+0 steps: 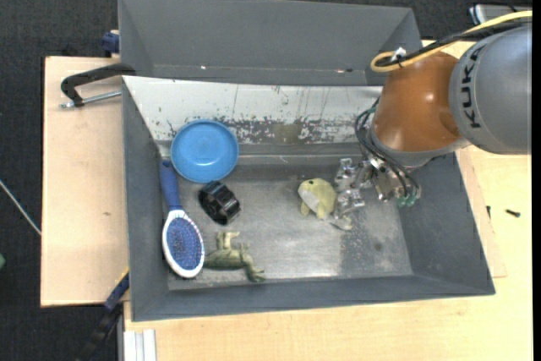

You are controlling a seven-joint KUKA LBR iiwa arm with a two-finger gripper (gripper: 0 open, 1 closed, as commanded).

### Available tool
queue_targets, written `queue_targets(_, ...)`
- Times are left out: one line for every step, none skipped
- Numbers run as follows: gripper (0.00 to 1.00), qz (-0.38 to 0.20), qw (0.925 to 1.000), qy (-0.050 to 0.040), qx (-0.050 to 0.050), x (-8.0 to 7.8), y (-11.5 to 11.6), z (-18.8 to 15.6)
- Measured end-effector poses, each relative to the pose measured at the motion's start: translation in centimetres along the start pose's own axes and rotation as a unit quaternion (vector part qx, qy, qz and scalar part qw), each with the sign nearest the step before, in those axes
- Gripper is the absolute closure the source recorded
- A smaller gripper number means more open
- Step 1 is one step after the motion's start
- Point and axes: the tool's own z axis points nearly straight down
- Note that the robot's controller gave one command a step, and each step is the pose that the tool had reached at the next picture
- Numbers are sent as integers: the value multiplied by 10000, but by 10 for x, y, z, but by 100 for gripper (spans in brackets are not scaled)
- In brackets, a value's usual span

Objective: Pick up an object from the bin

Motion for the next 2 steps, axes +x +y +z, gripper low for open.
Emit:
queue_targets(100, -144, 9999, -67, 14, -2, 4, -114)
queue_targets(100, -103, 9999, -47, 8, -5, 4, -146)
